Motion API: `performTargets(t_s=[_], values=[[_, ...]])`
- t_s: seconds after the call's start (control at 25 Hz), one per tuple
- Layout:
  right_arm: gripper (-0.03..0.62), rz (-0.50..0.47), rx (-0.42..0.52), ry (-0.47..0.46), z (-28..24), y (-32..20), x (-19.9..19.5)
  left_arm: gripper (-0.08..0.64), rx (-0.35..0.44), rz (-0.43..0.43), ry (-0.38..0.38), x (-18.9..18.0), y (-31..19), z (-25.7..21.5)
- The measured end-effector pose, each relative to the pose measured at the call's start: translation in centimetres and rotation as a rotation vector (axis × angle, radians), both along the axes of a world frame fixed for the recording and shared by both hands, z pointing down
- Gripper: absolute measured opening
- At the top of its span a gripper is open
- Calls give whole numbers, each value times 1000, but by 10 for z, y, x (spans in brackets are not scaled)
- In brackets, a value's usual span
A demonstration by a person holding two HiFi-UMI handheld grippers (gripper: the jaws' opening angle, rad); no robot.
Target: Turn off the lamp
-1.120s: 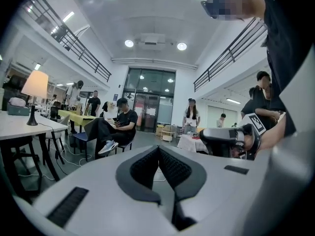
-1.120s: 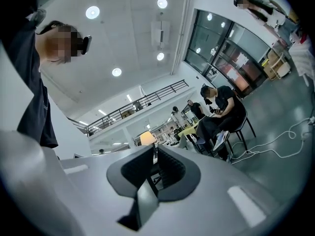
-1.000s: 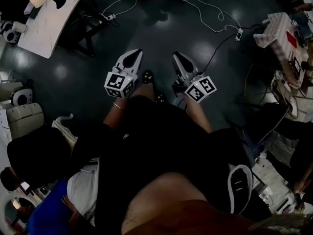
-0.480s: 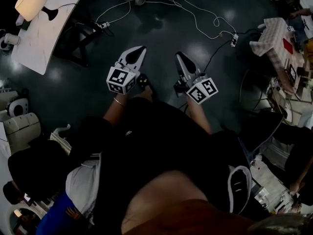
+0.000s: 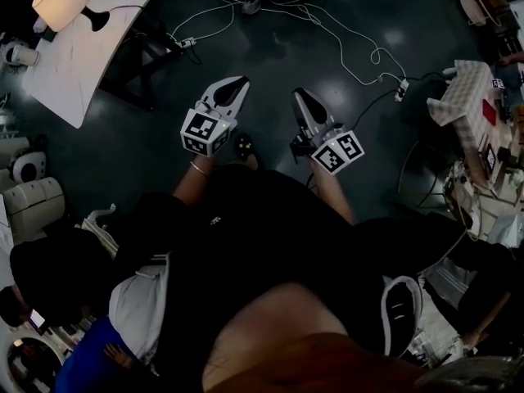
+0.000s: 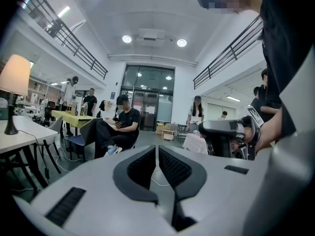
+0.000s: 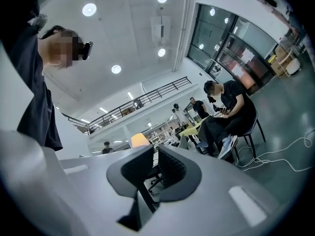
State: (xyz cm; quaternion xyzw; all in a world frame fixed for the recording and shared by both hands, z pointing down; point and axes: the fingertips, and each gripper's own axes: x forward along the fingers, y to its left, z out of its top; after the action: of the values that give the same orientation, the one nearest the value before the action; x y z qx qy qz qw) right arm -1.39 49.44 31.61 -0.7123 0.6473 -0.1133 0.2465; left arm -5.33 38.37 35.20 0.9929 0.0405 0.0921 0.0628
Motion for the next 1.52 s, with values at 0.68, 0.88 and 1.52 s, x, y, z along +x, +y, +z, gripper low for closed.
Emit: performTargets(t_s=[0.68, 0.88, 1.52], values=[[2, -214, -47, 8, 4, -159, 8, 9, -67, -288, 70, -30, -159, 1], [0, -288, -66, 16, 2, -193, 5, 9, -86, -382, 90, -53, -185, 7], [0, -563, -84, -35, 18, -277, 25, 8, -64, -696, 60, -83, -227, 12]])
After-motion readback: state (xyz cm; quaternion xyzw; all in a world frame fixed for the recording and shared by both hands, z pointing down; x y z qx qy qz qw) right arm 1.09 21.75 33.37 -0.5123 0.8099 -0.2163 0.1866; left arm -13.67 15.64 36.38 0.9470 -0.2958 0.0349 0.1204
